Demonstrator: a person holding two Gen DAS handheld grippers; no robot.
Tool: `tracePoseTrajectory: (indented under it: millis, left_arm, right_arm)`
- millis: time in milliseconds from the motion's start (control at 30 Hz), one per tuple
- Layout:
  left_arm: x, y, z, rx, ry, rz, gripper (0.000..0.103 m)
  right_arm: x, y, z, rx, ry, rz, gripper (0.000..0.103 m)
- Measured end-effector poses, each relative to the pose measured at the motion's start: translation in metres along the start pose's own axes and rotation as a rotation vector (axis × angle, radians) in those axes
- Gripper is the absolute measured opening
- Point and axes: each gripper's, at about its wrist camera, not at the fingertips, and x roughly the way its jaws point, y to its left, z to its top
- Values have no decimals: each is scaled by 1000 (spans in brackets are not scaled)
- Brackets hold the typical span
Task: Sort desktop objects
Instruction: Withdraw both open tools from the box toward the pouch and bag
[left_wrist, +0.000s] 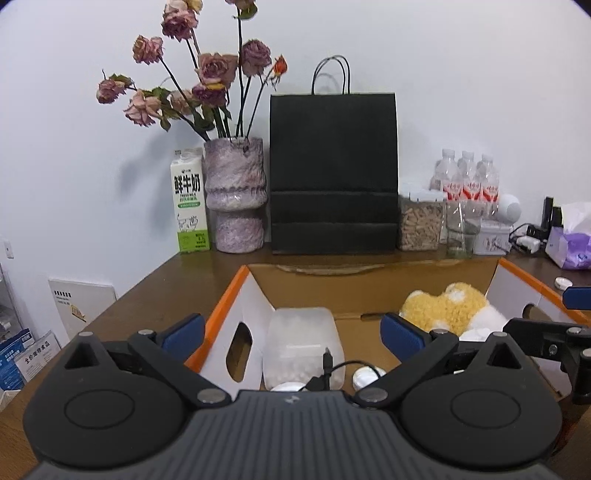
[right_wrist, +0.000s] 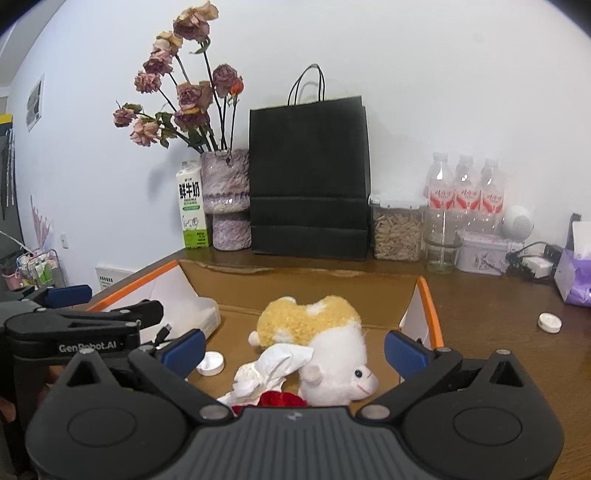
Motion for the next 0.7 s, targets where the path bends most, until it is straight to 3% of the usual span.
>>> tracePoseTrajectory:
  millis: [700]
  left_arm:
    - [-70, 9, 7, -25, -45, 21, 103]
  right_arm:
    - [-71, 8, -3, -26, -42, -47, 103]
